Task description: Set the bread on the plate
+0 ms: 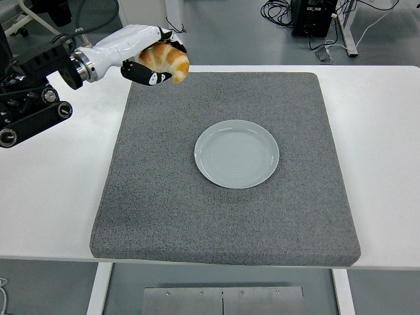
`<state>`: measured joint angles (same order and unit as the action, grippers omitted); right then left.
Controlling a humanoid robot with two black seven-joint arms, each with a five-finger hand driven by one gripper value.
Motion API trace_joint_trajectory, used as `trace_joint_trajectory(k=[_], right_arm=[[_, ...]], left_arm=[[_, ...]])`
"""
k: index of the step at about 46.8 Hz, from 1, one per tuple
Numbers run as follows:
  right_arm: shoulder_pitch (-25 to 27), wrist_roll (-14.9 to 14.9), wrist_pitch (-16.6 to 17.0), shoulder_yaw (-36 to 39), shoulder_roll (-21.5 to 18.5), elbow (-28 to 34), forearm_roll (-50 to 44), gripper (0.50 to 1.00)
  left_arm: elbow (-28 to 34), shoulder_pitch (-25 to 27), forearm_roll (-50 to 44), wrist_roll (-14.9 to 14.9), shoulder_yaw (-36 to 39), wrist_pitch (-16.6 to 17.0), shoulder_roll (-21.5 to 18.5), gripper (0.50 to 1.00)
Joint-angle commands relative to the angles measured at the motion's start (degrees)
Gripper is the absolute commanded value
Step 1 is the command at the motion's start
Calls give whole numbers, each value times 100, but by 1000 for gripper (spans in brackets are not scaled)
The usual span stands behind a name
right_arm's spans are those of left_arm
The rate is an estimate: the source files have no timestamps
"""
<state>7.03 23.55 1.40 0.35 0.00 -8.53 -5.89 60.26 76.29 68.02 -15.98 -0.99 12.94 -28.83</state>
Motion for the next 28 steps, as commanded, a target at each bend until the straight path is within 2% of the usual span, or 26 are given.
trace_joint_trajectory(k=[1, 18, 28], right_arm=[[0, 0, 0, 0, 0, 0, 0, 1000], [0, 0, 0, 0, 0, 0, 0, 1000], [0, 0, 0, 0, 0, 0, 0, 1000]], left_arm=[[-41, 114, 9, 25, 11, -11, 333, 560], [-234, 246, 71, 51, 81, -19, 1186, 564], [-401, 176, 80, 42, 204, -11, 1433, 569]])
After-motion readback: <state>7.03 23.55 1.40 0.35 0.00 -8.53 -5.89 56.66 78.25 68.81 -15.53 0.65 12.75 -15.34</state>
